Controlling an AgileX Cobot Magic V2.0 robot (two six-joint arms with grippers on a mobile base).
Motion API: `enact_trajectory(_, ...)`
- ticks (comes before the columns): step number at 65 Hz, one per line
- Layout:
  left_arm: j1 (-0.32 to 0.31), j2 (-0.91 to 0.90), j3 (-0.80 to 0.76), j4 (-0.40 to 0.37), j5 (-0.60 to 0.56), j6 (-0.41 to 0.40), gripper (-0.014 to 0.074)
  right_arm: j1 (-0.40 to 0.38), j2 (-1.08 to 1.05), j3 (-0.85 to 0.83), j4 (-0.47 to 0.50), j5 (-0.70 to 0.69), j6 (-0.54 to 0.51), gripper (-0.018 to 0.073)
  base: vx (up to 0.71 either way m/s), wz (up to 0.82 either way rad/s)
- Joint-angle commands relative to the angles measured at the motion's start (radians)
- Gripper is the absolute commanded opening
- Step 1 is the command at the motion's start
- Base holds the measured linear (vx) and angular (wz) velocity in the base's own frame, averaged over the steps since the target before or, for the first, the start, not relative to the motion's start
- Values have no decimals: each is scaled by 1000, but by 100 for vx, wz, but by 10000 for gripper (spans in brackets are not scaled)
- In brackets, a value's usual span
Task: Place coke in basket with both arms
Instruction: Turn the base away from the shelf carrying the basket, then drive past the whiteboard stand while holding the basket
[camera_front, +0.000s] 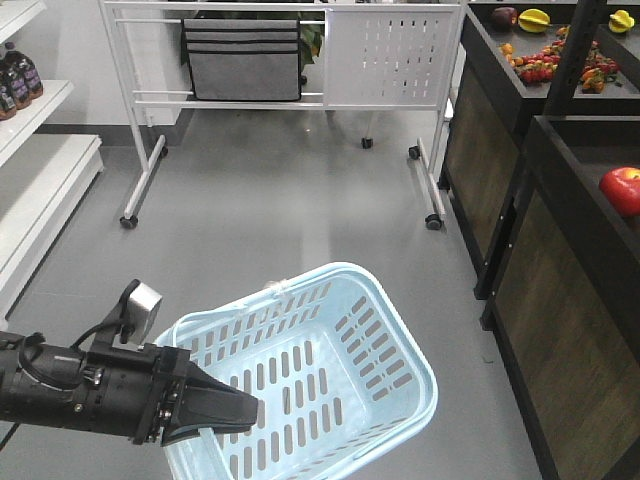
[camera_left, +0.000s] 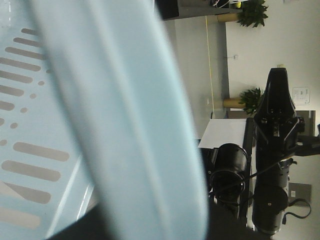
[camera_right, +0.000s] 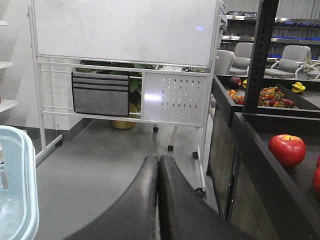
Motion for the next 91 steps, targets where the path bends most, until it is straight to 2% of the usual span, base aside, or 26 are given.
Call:
enact_trajectory(1, -4, -38, -19, -68, 90, 16, -6, -4, -18, 11, -4, -78, -7, -10, 13, -6)
enact_trajectory(91, -4, -38, -19, -68, 90, 16, -6, -4, -18, 11, -4, -77, -7, -10, 17, -3)
